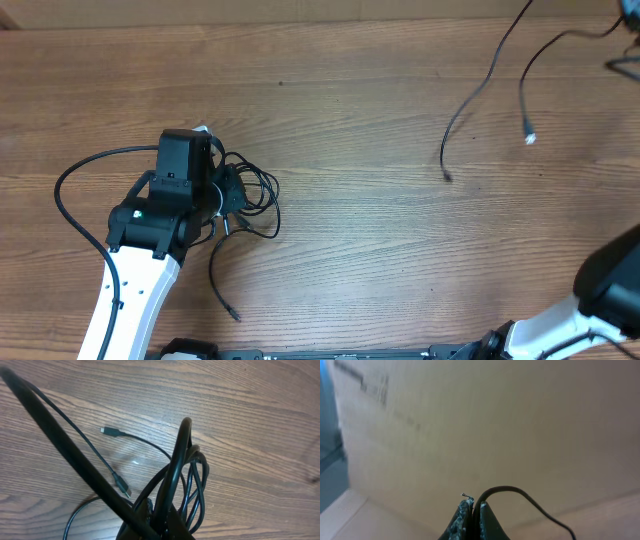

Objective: Untangle cables

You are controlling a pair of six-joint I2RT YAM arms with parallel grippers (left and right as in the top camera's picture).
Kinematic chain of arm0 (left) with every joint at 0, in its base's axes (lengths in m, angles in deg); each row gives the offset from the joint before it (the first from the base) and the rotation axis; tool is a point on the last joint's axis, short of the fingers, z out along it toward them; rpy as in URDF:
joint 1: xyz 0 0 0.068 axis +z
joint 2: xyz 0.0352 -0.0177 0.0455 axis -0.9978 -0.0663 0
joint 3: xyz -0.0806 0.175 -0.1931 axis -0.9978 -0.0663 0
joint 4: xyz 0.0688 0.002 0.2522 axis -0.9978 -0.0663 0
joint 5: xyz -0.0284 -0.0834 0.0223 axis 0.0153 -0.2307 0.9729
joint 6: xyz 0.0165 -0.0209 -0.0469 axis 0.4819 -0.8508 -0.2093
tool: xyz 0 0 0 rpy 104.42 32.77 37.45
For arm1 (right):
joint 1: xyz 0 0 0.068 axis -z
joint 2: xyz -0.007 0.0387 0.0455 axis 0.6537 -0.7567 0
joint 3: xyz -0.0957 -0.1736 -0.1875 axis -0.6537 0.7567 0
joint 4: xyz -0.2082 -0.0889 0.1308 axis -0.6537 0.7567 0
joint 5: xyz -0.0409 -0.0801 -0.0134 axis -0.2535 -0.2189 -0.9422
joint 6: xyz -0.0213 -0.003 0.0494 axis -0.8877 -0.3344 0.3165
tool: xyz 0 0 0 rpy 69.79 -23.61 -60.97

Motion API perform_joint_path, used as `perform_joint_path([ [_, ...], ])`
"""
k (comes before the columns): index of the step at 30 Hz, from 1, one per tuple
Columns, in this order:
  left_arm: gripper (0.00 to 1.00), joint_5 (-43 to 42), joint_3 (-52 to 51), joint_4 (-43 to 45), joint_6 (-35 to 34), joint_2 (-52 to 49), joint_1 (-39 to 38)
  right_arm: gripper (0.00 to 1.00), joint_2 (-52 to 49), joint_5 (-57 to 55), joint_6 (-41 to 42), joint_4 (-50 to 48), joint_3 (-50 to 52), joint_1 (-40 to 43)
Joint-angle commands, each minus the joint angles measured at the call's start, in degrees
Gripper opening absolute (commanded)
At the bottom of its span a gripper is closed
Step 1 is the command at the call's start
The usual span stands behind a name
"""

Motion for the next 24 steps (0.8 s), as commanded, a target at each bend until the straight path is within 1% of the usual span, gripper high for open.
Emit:
perform_joint_path([
  [1,0.04,-0.6,1.0,0.4,-3.4,-0.9,-0.4,0.04,-5.1,-8.8,3.7,0.0,-7.0,0.5],
  [5,0.04,-2.3,1.0,0.6,-3.4,-2.4,-0.4,0.04,-8.6,-15.3,7.3,-0.9,-8.4,1.4],
  [11,0.04,-3.5,1.0,1.2,-3.4,-4.6,-0.4,0.04,-13.2,-18.1,7.2,-2.1,-8.4,3.7],
  [17,0.04,-5.4,1.0,3.7,-3.4,-4.7,-0.4,0.04,-15.6,-22.7,1.4,1.3,-8.3,6.7],
  [21,0.04,-6.2,1.0,4.8,-3.4,-4.7,-0.4,0.04,-15.6,-29.8,-5.3,7.0,-8.3,9.4],
  [24,0.04,-6.3,1.0,5.4,-3.4,-4.7,-0.4,0.04,-15.6,-32.0,-8.5,9.9,-8.3,11.1],
])
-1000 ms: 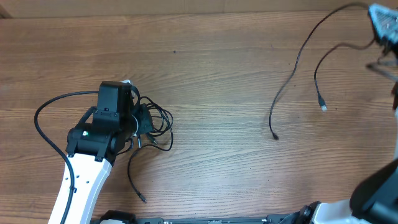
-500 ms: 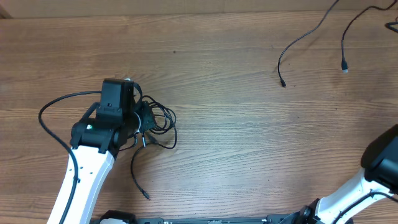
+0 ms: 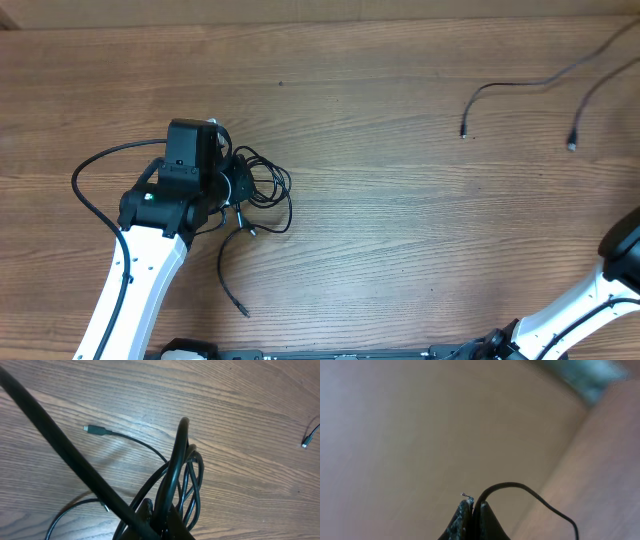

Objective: Untangle cables

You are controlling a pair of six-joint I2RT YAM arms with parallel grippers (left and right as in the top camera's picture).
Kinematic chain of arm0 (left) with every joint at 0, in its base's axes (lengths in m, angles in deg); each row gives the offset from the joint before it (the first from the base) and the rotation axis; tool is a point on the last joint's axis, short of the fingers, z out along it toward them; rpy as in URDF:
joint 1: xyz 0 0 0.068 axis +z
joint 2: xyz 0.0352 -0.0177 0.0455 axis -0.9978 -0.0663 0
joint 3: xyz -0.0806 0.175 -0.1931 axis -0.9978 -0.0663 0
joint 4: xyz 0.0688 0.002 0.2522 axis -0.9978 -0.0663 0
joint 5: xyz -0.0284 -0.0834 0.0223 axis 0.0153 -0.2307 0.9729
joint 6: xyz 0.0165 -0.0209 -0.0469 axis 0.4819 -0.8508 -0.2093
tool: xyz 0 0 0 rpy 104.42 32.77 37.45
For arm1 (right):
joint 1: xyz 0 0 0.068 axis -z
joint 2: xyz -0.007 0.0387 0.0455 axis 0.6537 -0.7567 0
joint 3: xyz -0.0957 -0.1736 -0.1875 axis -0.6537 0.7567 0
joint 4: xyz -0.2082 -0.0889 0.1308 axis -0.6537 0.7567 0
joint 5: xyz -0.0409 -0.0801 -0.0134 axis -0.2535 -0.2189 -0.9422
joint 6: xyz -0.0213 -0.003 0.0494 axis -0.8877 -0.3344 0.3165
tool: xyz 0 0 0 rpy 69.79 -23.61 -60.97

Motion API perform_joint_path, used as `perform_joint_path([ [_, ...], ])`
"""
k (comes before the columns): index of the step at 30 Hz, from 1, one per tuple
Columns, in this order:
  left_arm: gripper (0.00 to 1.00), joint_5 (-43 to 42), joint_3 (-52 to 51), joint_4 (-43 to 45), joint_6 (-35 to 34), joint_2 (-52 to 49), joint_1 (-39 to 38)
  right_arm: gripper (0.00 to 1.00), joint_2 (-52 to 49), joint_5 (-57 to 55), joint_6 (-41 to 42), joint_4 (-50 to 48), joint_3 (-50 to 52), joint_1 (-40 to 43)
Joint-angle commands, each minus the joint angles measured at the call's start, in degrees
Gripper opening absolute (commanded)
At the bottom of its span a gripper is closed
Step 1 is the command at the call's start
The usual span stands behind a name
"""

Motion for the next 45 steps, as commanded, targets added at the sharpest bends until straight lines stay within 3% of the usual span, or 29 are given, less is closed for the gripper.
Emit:
perform_joint_path([
  [1,0.04,-1.2,1.0,1.0,-0.7,-0.1,-0.4,0.04,0.1,-6.1,-6.8,2.3,-1.4,2.4],
  [6,0.04,-1.3,1.0,1.4,-0.7,-0.1,-0.4,0.07,0.1,-6.4,-7.0,3.7,-1.4,5.0],
  [8,0.04,-1.3,1.0,1.5,-0.7,-0.1,-0.4,0.37,0.1,-6.4,-6.9,4.4,-1.4,5.8],
  [10,0.04,-1.5,1.0,1.6,-0.7,-0.1,-0.4,0.88,0.1,-6.0,-7.0,5.1,-1.4,6.6],
  [11,0.04,-1.7,1.0,1.7,-0.7,-0.1,-0.4,1.00,0.1,-6.0,-6.9,5.5,-1.4,6.9],
  [20,0.04,-2.8,1.0,1.8,-0.7,-0.1,-0.4,1.00,0.1,1.4,-7.0,6.1,-1.4,8.8],
  [24,0.04,-2.8,1.0,1.8,-0.7,-0.1,-0.4,1.00,0.3,3.9,-13.1,10.1,-1.4,9.4],
  [35,0.04,-2.8,1.0,1.8,-0.7,-0.1,-0.4,1.00,0.4,-18.8,-21.7,33.5,-1.5,9.5],
  [45,0.04,-5.0,1.0,1.8,-0.5,-0.1,-0.4,1.00,3.5,-21.2,-29.7,39.8,-1.6,9.5],
])
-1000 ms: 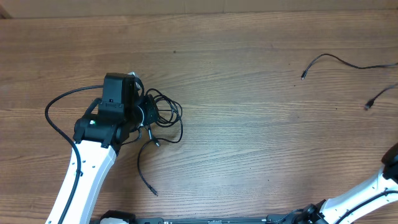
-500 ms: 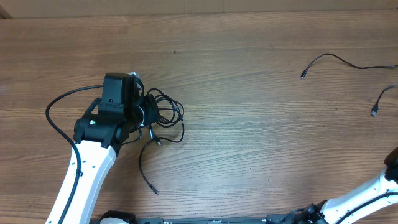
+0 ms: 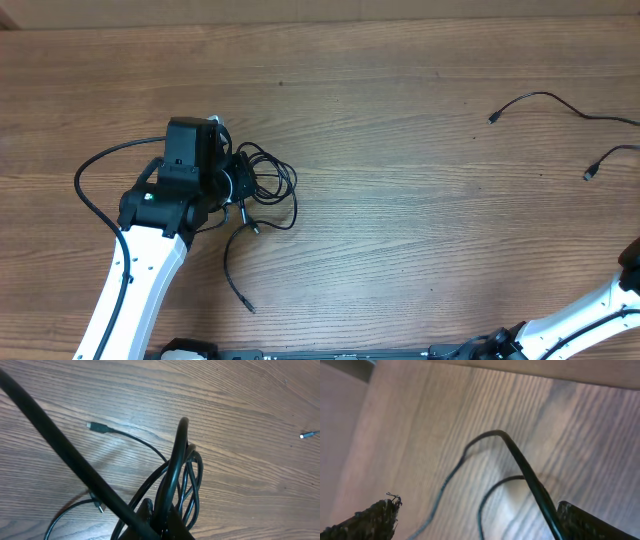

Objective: Untangle cables

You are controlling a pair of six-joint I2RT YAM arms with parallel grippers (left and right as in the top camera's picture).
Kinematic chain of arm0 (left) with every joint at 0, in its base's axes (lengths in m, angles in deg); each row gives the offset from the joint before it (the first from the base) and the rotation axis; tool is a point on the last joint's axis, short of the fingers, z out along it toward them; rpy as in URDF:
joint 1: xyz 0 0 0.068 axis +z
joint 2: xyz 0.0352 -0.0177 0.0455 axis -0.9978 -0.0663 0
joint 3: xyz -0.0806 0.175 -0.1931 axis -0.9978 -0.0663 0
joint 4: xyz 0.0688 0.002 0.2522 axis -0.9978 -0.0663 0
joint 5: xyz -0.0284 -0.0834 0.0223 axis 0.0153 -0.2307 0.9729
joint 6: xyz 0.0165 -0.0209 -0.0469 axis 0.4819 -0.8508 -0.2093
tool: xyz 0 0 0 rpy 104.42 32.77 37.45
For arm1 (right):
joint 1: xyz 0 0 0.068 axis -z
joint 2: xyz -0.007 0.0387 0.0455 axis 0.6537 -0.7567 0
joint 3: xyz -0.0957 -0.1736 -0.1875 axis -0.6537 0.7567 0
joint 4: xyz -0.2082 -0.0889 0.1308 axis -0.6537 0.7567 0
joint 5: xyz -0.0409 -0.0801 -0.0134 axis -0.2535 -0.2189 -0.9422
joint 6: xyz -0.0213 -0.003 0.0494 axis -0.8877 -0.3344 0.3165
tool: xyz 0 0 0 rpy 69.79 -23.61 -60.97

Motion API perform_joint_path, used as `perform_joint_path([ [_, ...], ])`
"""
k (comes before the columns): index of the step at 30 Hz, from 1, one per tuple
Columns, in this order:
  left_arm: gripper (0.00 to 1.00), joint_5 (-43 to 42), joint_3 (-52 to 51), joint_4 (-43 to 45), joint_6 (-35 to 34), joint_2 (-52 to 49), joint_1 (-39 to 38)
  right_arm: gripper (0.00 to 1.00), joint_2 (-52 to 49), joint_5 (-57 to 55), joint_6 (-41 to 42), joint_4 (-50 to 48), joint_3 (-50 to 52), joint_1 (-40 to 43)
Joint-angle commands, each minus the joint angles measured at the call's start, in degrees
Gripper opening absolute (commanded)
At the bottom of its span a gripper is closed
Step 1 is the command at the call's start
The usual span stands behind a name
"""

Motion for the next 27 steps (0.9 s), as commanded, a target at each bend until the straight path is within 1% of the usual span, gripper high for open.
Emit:
perform_joint_path([
  [1,0.04,-2.3,1.0,0.2,-0.5,-0.1,-0.4,1.00,4.1,-2.7,-4.7,1.2,-1.4,0.2],
  [7,0.04,-2.4,1.0,0.2,-0.5,-0.1,-0.4,1.00,8.2,-12.8,-6.1,7.7,-1.4,0.1],
  [19,0.04,-3.7,1.0,0.2,0.0,-0.1,-0.4,1.00,12.6,-6.5,-6.3,17.0,-1.4,-1.6],
  [21,0.04,-5.0,1.0,0.5,1.6,-0.1,-0.4,1.00,13.0,-3.1,-6.5,18.3,-1.4,-2.2],
  [23,0.04,-6.8,1.0,0.9,3.4,-0.1,-0.4,1.00,13.2,2.8,-6.5,19.4,-1.4,-2.8],
  [25,0.04,-9.3,1.0,1.4,5.1,-0.1,-0.4,1.00,13.2,13.0,-7.6,20.4,-1.4,-3.8],
  [27,0.04,-11.1,1.0,1.6,6.8,-0.1,-0.4,1.00,13.2,21.5,-11.5,20.8,-1.4,-5.0],
])
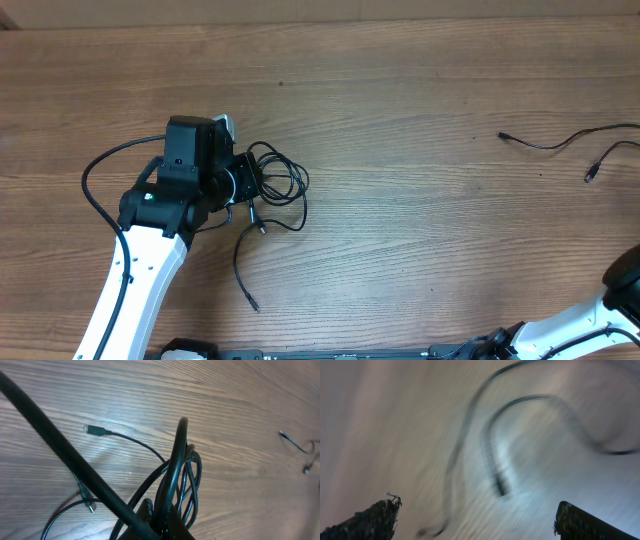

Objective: Untangle cables

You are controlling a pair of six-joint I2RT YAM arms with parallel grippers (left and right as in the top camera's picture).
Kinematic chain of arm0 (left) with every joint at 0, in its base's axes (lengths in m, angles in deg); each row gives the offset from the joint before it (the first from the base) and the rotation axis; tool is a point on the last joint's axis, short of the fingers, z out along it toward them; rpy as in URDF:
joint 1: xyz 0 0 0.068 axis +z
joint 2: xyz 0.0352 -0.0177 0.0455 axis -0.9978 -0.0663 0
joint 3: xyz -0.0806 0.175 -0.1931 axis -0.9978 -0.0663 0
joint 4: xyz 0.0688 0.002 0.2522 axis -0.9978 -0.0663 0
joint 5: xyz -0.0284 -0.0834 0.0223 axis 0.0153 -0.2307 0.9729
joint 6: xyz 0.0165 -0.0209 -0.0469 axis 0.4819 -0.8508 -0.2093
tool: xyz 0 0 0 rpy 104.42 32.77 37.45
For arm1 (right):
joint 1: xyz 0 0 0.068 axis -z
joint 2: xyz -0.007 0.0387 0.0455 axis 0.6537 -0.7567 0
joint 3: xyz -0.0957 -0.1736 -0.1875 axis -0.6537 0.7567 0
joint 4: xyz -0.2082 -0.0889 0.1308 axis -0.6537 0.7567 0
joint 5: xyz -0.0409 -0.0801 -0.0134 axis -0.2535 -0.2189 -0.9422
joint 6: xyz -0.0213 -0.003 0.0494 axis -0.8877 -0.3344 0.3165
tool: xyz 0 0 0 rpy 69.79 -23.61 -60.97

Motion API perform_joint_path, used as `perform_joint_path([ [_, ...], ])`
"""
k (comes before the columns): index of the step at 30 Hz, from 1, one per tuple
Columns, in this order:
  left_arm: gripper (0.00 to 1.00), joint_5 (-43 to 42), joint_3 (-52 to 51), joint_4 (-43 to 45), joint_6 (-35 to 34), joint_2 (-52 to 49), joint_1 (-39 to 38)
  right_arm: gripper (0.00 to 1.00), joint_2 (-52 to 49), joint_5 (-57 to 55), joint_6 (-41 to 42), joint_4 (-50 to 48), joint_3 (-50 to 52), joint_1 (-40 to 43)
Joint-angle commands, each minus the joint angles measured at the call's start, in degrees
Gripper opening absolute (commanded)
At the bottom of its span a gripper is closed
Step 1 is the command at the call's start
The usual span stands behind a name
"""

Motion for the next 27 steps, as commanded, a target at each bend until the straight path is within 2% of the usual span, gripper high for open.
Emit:
perform_joint_path([
  [1,0.04,-5.9,1.0,0.6,5.4,-0.1,-0.4,1.00,2.7,21.2,-6.4,0.4,-1.3,-2.8],
  [4,0.04,-6.9,1.0,0.7,9.1,-0.1,-0.4,1.00,2.7,28.6,-10.5,2.0,-1.3,-6.0],
  [9,0.04,-10.5,1.0,2.9,16.5,-0.1,-0.4,1.00,2.7,30.6,-17.9,7.5,-1.2,-14.3],
  [16,0.04,-12.3,1.0,8.7,24.4,-0.1,-0.4,1.00,2.7,30.4,-38.1,16.8,-1.1,-33.8],
  [21,0.04,-12.3,1.0,8.9,28.9,-0.1,-0.4,1.00,2.7,30.4,-43.1,17.3,-1.0,-45.2],
  [27,0.04,-12.3,1.0,8.9,33.2,-0.1,-0.4,1.00,2.7,30.4,-47.9,17.9,-1.0,-55.0],
])
